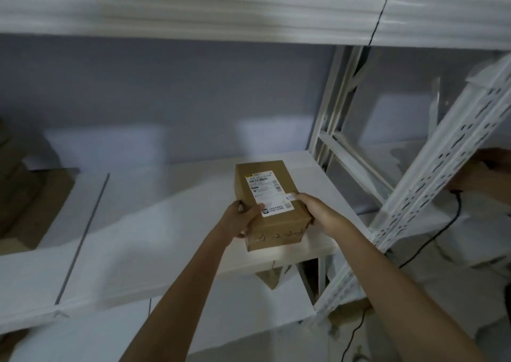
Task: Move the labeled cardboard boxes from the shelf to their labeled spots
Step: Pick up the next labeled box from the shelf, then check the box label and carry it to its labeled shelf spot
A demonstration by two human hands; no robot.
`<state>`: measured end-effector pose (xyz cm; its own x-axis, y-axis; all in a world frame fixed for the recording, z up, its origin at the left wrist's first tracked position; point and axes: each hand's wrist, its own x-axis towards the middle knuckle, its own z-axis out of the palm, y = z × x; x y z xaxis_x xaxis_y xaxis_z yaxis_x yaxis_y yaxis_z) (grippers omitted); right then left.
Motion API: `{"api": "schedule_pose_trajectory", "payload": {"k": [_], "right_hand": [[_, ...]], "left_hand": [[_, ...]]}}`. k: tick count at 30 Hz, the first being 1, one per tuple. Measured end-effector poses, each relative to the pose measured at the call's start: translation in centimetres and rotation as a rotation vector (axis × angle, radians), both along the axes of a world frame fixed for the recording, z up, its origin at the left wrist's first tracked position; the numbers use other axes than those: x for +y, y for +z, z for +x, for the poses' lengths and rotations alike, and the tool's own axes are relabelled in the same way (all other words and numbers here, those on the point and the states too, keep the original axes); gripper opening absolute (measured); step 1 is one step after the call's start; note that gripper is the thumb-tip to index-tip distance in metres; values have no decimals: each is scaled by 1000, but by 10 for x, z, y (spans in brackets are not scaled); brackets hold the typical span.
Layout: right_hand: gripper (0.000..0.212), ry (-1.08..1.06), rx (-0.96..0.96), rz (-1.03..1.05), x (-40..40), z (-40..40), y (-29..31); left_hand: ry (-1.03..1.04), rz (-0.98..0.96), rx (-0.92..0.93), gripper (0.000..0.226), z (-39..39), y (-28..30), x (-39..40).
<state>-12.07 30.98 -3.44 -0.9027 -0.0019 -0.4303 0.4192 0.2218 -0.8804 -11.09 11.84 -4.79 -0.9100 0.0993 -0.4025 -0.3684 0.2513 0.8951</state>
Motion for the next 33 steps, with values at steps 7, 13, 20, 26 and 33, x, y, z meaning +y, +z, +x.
{"api": "schedule_pose_trajectory", "payload": {"k": [7,13,20,26,33], "right_hand": [[48,235,237,-177,11,23,-7],[55,256,308,-287,2,39,-14],[56,223,308,-332,-17,59,-13],[59,211,336,-303,-24,70,-3],[65,186,437,-229,-33,79,6]], "left_hand": [[63,84,190,68,31,7,-27],[69,98,269,72,54,17,-47],[80,97,252,79,71,23,-67],[95,126,260,83,80,24,-74],[130,169,322,87,90,23,-77]]}}
